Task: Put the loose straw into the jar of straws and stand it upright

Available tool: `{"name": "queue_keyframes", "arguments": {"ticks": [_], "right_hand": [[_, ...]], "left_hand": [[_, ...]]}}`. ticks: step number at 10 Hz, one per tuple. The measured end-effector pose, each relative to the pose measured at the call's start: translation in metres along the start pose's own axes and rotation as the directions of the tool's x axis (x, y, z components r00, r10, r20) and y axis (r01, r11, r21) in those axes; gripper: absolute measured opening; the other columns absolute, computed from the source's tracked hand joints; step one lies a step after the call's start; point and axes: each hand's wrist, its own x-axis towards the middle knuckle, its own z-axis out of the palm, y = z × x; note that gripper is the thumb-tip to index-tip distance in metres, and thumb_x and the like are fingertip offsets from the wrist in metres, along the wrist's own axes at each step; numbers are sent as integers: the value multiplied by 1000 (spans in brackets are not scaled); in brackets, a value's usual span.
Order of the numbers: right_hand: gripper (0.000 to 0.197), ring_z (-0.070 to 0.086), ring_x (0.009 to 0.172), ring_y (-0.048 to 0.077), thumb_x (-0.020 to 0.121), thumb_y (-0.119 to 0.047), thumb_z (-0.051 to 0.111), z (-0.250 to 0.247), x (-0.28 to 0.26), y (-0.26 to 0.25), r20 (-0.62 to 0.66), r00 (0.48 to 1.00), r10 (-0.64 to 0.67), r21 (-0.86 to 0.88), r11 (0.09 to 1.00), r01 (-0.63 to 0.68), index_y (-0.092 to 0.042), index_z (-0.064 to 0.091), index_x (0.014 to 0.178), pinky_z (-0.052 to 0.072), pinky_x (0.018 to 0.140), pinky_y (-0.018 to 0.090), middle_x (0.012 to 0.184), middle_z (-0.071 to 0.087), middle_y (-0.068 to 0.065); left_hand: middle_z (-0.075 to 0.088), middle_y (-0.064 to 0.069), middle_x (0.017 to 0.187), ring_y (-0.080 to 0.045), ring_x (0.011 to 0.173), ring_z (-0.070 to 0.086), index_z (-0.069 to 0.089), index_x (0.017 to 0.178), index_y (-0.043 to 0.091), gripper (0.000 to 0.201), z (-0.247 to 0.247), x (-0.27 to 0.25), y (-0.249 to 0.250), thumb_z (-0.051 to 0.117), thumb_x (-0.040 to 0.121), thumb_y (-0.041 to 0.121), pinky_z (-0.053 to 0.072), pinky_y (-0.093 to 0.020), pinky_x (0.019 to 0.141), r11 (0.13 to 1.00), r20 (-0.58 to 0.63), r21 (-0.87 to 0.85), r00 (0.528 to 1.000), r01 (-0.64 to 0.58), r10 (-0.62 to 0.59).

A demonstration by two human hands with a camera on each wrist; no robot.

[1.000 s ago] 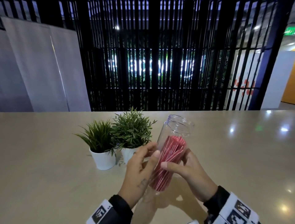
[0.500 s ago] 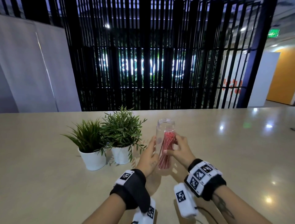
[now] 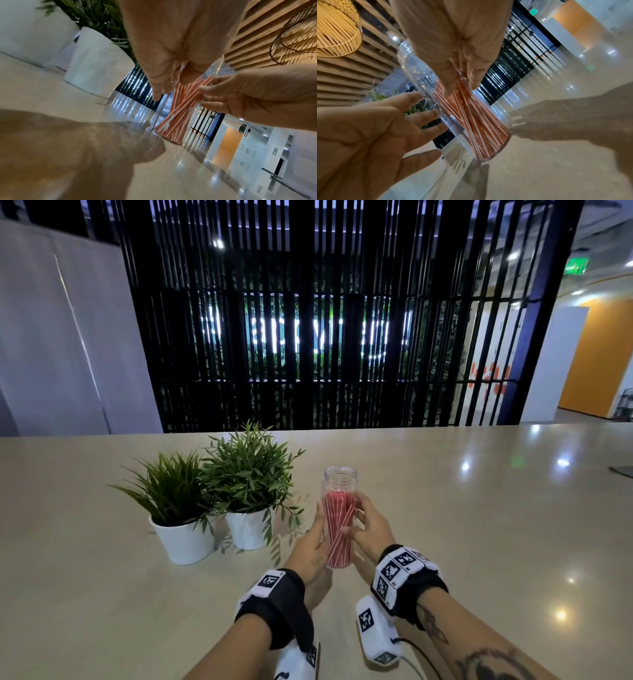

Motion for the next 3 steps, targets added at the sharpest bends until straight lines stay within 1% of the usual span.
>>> {"name": "queue_keyframes", "arguments": {"ticks": [1, 2, 3], "right_hand": [[58, 47, 116, 14, 77, 16, 55, 1, -1, 3, -13, 1000, 15, -20, 1000, -15, -12, 43, 126, 33, 93, 18, 110, 50, -4], [64, 45, 123, 19, 80, 17, 51, -1, -4, 1, 35, 998, 50, -7, 999, -49, -9, 33, 135, 37, 75, 1, 127, 48, 2], [75, 39, 106, 10, 87, 16, 42, -7, -15, -11, 50, 991, 121, 158, 979, -127, -13, 4, 145, 38, 52, -3, 129, 40, 1]], "left_hand": [[27, -12, 148, -4, 120, 27, -9, 141, 20, 64, 0, 2, -5, 32, 92, 12, 24, -19, 99, 1000, -14, -1, 1000, -19, 19], [40, -2, 131, -1, 107, 42, -13, 140, 21, 68, -1, 6, -5, 32, 93, 3, 33, -8, 88, 1000, -27, 1, 999, 21, -21], [35, 7, 105, 4, 73, 40, -14, 140, 22, 70, -4, 2, 0, 34, 92, 3, 38, -1, 63, 997, -119, -69, 992, 34, -42]]}}
